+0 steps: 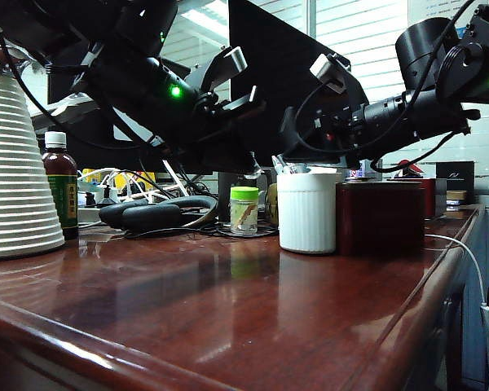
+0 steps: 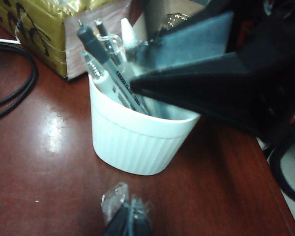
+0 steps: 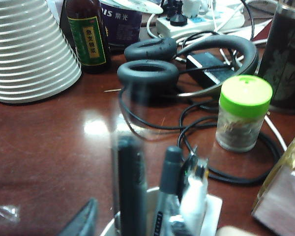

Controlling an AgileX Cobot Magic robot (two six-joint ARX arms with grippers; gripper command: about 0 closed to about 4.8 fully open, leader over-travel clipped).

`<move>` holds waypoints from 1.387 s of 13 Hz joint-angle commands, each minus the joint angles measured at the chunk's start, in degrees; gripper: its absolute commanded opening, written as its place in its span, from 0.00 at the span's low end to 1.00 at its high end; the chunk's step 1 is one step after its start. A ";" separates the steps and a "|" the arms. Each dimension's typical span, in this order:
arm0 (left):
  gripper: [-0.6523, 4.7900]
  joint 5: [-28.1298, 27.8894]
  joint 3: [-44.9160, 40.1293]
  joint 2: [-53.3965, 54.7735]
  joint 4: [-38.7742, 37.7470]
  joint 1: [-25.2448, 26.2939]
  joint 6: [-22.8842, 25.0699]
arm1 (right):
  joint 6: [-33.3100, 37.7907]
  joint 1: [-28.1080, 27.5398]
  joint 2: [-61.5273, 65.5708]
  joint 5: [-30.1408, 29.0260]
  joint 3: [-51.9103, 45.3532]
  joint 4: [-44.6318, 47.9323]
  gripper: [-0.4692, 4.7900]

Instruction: Pick up all the pens on the desk and put them into the pen holder one by one.

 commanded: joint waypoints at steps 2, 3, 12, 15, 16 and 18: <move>0.11 0.07 0.04 -0.28 0.72 -0.09 0.37 | 0.04 0.04 -1.68 -1.14 0.22 -0.04 0.50; 0.11 0.07 0.04 -0.79 0.90 -0.09 0.37 | 0.09 0.04 -2.89 -1.14 0.24 -0.04 0.50; 0.11 -3.87 0.04 -36.48 -19.39 -0.11 -0.26 | 6.36 -0.02 -38.16 9.73 0.20 -18.88 0.09; 0.11 -4.22 -0.31 -52.24 -33.11 -0.22 -2.95 | 6.49 0.07 -51.84 10.62 -1.60 -28.92 0.09; 0.11 -4.26 -2.67 -59.32 -37.59 -0.44 -3.96 | 6.51 0.85 -60.46 11.85 -6.21 -31.80 0.09; 0.11 -5.33 -8.41 -72.74 -42.71 -0.44 -3.93 | 6.97 0.87 -77.57 18.80 -15.89 -38.29 0.09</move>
